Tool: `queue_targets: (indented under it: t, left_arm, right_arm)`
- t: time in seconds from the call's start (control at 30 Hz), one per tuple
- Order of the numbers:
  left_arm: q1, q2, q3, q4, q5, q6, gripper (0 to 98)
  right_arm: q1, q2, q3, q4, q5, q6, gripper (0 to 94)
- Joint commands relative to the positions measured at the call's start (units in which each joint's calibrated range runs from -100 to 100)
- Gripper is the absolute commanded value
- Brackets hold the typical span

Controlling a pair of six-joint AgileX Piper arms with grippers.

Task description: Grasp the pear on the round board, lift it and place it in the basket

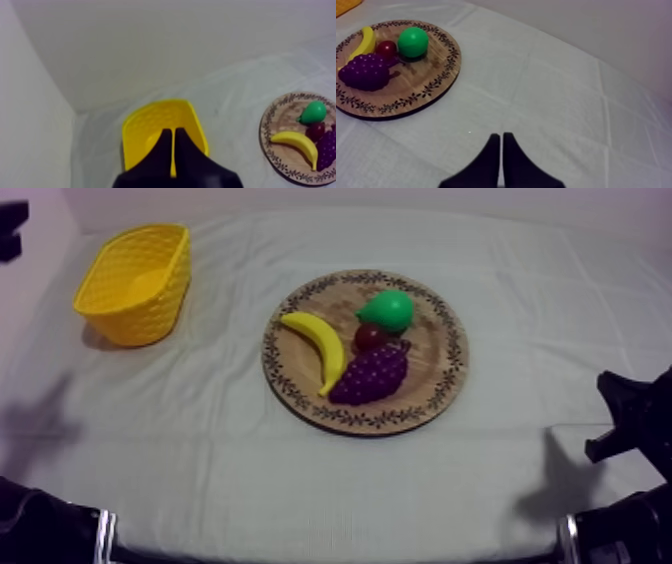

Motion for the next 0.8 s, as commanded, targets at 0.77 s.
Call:
queue_targets:
  t: [0.77]
  left_arm:
    - [22.96,58.43,-67.21,-8.15,28.94,-3.26,0.0]
  right_arm:
    - [0.01,0.02,0.00,0.01,0.00,0.02,0.3]
